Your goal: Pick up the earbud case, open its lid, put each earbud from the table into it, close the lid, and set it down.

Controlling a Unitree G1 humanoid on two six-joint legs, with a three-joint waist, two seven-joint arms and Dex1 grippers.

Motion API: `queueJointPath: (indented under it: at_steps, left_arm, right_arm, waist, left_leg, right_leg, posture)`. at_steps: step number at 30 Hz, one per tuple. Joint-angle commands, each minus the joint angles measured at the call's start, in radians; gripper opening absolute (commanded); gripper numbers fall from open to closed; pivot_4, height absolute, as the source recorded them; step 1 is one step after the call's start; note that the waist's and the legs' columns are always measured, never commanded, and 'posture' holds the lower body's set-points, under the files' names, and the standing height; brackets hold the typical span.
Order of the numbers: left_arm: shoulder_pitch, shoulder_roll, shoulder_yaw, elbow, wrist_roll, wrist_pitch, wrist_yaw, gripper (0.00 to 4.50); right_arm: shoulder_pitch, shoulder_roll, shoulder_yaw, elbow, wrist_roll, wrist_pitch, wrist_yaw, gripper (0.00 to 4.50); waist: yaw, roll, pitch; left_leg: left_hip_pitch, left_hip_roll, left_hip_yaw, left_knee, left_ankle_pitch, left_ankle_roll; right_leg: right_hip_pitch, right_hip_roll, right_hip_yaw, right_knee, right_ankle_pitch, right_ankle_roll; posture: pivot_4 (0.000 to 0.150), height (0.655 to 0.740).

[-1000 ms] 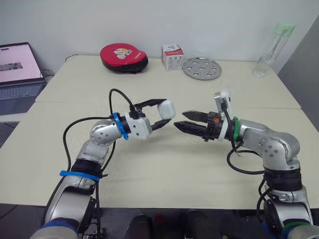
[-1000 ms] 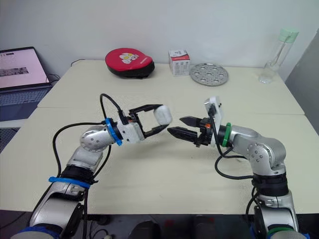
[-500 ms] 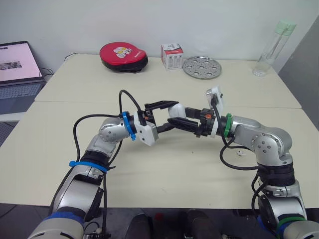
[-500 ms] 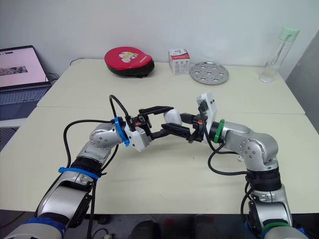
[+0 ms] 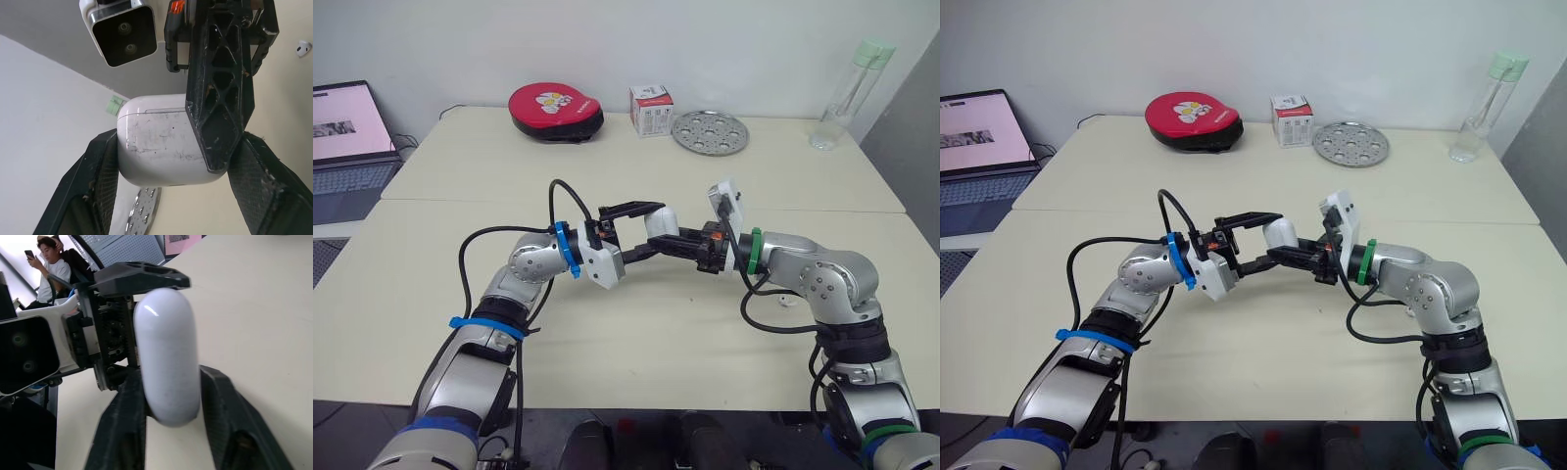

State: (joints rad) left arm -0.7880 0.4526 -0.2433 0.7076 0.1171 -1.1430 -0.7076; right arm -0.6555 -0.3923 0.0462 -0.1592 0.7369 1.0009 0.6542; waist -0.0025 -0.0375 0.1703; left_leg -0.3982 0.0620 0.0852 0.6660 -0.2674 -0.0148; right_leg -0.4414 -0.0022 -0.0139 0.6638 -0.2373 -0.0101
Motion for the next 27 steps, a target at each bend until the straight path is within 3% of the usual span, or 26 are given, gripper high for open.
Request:
queueJointPath:
  at_steps: [1, 3, 7, 10, 14, 17, 21, 27]
  left_arm:
    - [-0.033, 0.000, -0.017, -0.004, 0.001, -0.043, 0.005, 2.79]
    - [-0.032, 0.003, -0.022, 0.000, -0.008, -0.036, -0.002, 3.53]
    - [-0.030, 0.009, -0.018, -0.010, -0.010, -0.034, 0.011, 4.50]
    - [-0.019, 0.031, -0.034, -0.051, -0.036, 0.053, -0.038, 4.50]
    - [0.031, 0.076, -0.049, -0.285, -0.247, 0.461, -0.235, 4.50]
    - [0.040, 0.104, -0.037, -0.403, -0.365, 0.738, -0.337, 3.96]
    - [0.017, 0.120, -0.043, -0.441, -0.339, 0.908, -0.395, 2.75]
    - [-0.026, 0.087, -0.051, -0.419, -0.273, 0.961, -0.430, 2.75]
  right_arm:
    - [-0.033, 0.007, -0.046, 0.007, -0.001, -0.025, -0.018, 0.80]
    - [-0.028, 0.010, -0.051, 0.011, -0.008, -0.032, -0.020, 0.80]
    - [-0.004, 0.003, -0.076, 0.064, -0.044, -0.072, -0.036, 0.80]
    - [0.013, -0.014, -0.089, 0.142, -0.123, -0.148, -0.077, 0.80]
    - [0.047, -0.179, 0.116, 0.187, -0.431, -0.427, 0.000, 0.80]
    - [0.045, -0.243, 0.193, 0.167, -0.529, -0.540, 0.067, 0.80]
    - [0.029, -0.267, 0.260, 0.115, -0.614, -0.608, 0.129, 0.80]
    - [-0.008, -0.251, 0.321, 0.020, -0.694, -0.608, 0.182, 0.80]
  waist:
    - [0.000, 0.000, 0.000]
    - [0.000, 0.000, 0.000]
    - [0.000, 0.000, 0.000]
    - [0.000, 0.000, 0.000]
    - [-0.002, 0.000, 0.000]
    - [-0.004, 0.000, 0.000]
    - [-0.014, 0.000, 0.000]
    - [-0.014, 0.000, 0.000]
  left_leg:
    - [0.000, 0.000, 0.000, 0.000, 0.000, 0.000]
    - [0.000, 0.000, 0.000, 0.000, 0.000, 0.000]
    - [0.000, 0.000, 0.001, 0.000, 0.000, 0.000]
    - [0.000, 0.000, 0.000, 0.000, 0.000, 0.000]
    - [0.000, -0.001, 0.001, 0.000, 0.000, 0.000]
    - [0.000, -0.001, 0.001, 0.000, 0.000, 0.000]
    - [0.000, 0.000, 0.001, 0.000, 0.000, 0.000]
    - [0.001, 0.000, 0.000, 0.002, 0.000, 0.000]
  right_leg:
    - [0.000, 0.000, 0.000, 0.000, 0.000, 0.000]
    - [0.000, 0.000, 0.000, 0.000, 0.000, 0.000]
    - [0.000, 0.000, 0.000, 0.000, 0.000, 0.000]
    - [0.000, 0.000, 0.000, 0.000, 0.000, 0.000]
    - [-0.001, 0.001, 0.001, 0.000, 0.000, 0.000]
    - [-0.001, 0.004, 0.002, 0.000, 0.000, 0.000]
    - [-0.001, 0.007, 0.002, 0.000, 0.000, 0.000]
    - [-0.001, 0.011, 0.001, 0.002, 0.000, 0.000]
  posture:
    - [0.150, 0.7400]
    - [0.150, 0.7400]
    - [0.150, 0.7400]
    - [0.150, 0.7400]
    - [0.150, 0.7400]
    - [0.150, 0.7400]
    - [0.150, 0.7400]
    - [0.150, 0.7400]
